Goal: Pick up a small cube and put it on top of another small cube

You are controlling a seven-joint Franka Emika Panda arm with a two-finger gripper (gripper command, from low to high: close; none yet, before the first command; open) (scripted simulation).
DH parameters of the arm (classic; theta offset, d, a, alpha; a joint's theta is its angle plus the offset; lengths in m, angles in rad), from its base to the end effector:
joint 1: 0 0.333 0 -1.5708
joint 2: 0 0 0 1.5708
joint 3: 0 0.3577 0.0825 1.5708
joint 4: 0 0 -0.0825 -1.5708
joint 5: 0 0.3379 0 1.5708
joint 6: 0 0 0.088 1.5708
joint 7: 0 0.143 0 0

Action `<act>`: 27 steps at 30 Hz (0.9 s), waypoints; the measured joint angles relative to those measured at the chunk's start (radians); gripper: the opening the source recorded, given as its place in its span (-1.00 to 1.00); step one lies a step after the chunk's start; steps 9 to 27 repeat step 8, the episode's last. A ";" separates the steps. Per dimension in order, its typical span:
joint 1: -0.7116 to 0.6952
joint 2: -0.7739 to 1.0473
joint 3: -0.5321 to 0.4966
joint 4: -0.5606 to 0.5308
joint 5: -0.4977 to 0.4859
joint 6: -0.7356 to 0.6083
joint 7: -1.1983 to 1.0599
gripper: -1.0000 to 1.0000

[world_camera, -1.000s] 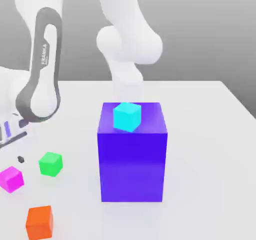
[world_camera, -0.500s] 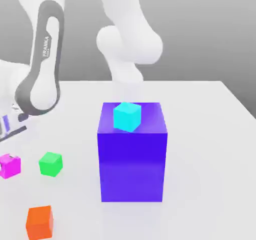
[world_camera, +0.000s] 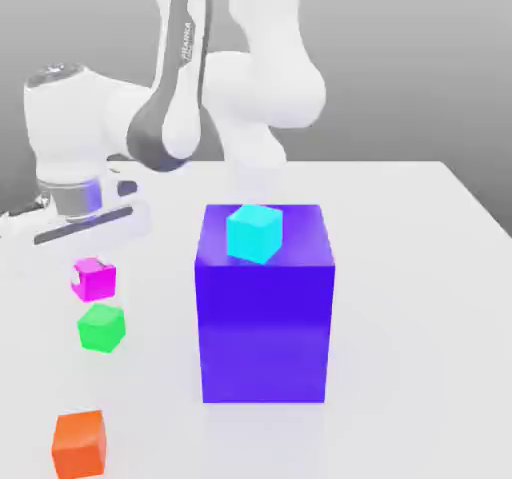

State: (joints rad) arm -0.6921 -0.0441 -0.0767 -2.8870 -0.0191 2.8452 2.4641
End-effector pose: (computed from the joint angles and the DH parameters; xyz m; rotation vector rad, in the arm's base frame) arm 0.2403 -0.2309 0.2525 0.1146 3.1393 -0.0049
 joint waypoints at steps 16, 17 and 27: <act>-0.003 0.091 0.013 0.003 0.032 0.088 -0.022 1.00; -0.003 0.091 0.013 0.003 0.032 0.088 -0.022 1.00; -0.003 0.091 0.013 0.003 0.032 0.088 -0.022 1.00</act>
